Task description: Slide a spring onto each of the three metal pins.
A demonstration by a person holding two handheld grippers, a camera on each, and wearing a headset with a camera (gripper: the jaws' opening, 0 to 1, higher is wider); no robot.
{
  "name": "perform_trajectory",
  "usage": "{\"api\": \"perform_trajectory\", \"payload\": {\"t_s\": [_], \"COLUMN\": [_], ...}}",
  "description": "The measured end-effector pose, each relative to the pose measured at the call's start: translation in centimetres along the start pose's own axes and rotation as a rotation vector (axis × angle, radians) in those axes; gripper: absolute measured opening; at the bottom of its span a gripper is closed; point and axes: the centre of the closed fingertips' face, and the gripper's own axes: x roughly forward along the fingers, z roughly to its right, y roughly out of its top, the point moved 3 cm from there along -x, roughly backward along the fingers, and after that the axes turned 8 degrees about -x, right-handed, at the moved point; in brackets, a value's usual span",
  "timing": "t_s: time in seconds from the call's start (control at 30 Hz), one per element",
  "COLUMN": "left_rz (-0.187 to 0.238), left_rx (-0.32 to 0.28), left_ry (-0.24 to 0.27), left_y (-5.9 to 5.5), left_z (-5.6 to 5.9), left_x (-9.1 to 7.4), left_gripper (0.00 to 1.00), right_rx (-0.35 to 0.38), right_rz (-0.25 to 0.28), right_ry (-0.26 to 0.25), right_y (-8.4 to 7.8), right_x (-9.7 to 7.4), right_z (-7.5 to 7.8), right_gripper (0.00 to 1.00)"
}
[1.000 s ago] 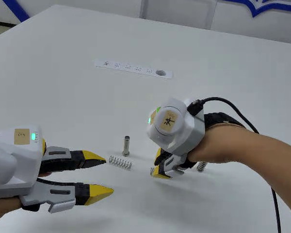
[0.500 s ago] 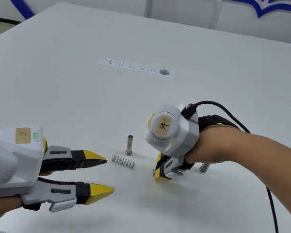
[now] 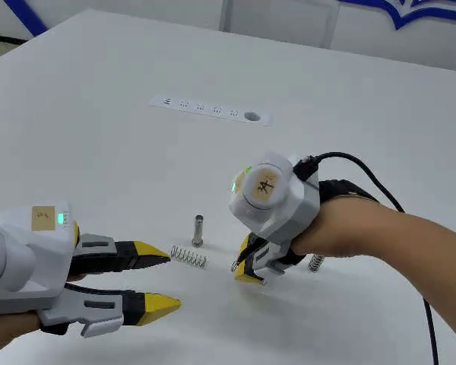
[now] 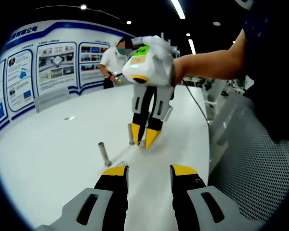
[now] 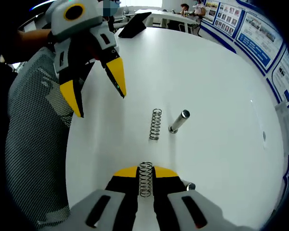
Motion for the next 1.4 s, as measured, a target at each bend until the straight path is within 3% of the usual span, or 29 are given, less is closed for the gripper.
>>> {"api": "perform_trajectory", "payload": {"t_s": [0.17, 0.33, 0.7, 0.9, 1.13, 1.4], "left_rz": [-0.006, 0.024, 0.182, 0.219, 0.247, 0.248], "left_rx": [0.013, -0.007, -0.128, -0.147, -0.155, -0.123], "left_ry": [-0.013, -0.031, -0.076, -0.101, -0.112, -0.103], "left_y": [0.3, 1.2, 4.7, 5.6, 6.0, 5.9], "left_z": [0.2, 0.2, -0.1, 0.2, 0.3, 0.3], "left_x": [0.2, 0.3, 0.3, 0.5, 0.5, 0.4], "left_gripper": [0.35, 0.34, 0.31, 0.25, 0.15, 0.12], "right_rx": [0.064, 0.098, 0.136, 0.159, 0.164, 0.158], "right_rz": [0.133, 0.263, 0.453, 0.519, 0.546, 0.549], "right_ry": [-0.02, -0.033, -0.037, -0.025, -0.021, -0.02], "right_y": [2.4, 5.1, 9.4, 10.6, 10.9, 10.6], "right_x": [-2.0, -4.0, -6.9, -7.5, -7.6, -8.1], "right_z": [-0.2, -0.4, -0.7, -1.0, -1.1, -1.1], "right_gripper": [0.11, 0.11, 0.11, 0.11, 0.11, 0.11]}}
